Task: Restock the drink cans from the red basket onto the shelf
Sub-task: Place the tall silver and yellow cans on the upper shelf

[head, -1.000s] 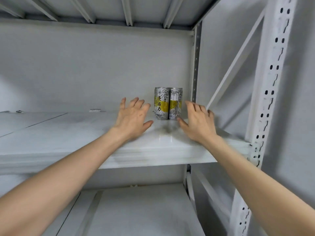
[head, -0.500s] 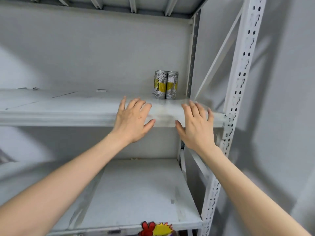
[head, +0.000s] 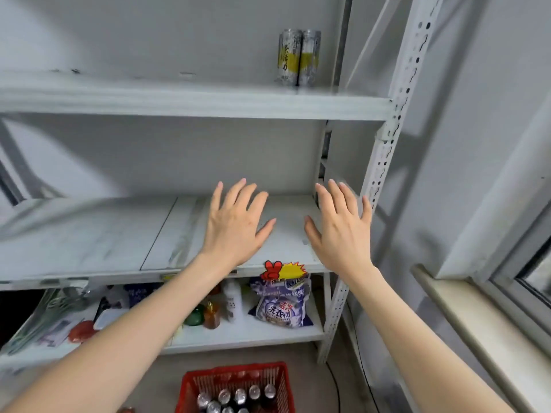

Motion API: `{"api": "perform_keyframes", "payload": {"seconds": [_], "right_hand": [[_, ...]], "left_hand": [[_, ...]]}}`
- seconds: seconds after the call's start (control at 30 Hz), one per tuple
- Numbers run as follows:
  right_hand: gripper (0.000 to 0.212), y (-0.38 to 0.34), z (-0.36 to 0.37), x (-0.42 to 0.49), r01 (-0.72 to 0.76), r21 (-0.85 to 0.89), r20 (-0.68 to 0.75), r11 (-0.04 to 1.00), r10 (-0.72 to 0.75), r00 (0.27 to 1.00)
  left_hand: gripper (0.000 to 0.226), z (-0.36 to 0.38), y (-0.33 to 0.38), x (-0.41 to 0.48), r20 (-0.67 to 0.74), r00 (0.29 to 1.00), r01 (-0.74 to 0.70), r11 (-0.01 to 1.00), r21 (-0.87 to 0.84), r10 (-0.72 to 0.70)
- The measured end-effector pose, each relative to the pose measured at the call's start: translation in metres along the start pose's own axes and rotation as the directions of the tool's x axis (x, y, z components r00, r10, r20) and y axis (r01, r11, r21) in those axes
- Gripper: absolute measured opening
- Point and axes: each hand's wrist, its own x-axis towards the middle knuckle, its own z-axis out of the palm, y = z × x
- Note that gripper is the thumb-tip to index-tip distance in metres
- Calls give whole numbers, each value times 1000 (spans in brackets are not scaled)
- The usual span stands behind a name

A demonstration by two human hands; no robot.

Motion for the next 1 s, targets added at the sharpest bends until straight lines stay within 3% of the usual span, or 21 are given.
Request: {"api": "perform_keyframes", "payload": {"seconds": [0.3,0.5,0.7,1.0], "right_hand": [[59,-55,2,-136,-44,73,130,996,35,991],[62,-75,8,-212,-39,132,276,990,1,961],[63,-98,22,-294,-34,169,460,985,-48,886],[65,-137,62,-374,-86,221,641,971,-78,764]], "left_hand": [[54,-12,12,-149,217,971,111,994,-10,-106],[49,-11,20,-251,286,938,209,978,-19,-195],[52,0,21,-349,422,874,264,964,3,-241],[52,26,-13,-432,504,826,286,958,7,-251]]}}
